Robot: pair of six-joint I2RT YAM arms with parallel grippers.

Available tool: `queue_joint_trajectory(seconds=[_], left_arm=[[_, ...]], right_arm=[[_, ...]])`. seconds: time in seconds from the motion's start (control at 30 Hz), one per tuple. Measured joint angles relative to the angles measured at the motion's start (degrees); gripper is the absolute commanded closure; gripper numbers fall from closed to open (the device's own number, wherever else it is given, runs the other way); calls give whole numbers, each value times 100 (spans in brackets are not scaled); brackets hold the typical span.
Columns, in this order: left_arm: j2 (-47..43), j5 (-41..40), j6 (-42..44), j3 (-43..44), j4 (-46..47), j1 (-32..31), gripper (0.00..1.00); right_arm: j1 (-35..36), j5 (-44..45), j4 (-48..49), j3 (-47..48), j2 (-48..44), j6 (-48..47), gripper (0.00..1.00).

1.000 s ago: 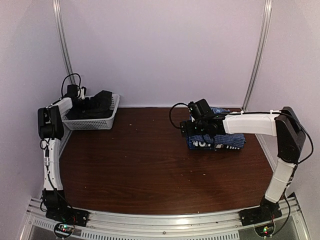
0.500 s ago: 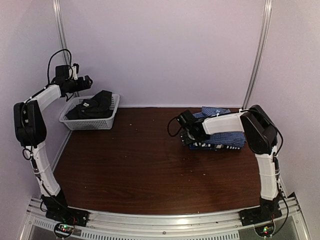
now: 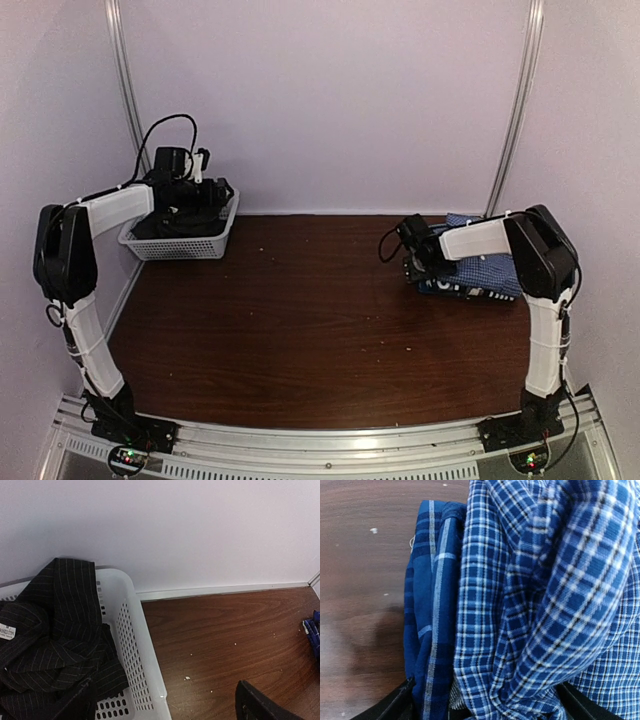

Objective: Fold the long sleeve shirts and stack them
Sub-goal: Move the square-folded shirt to the corner of the board.

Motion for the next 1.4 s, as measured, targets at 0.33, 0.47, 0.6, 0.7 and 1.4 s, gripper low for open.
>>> queue_joint_trajectory(seconds=[0.33, 0.47, 0.6, 0.7, 1.4], left_arm=[[-514, -240, -76, -796, -57, -22, 2], [-616, -372, -129, -866, -79, -22, 2], [-629, -485, -151, -909, -107, -22, 2], [-629, -573, -155, -909, -164, -22, 2], [1043, -1040, -188, 192, -483, 1255, 2]], right_arm=[[-577, 109, 13, -11, -4, -225, 6], [-656, 155, -68, -70, -74, -243, 4], [-662, 184, -245, -411, -367, -173, 4], [-664, 208, -387, -695, -603, -98, 3], [372, -595, 122, -1241, -2468, -310, 0]])
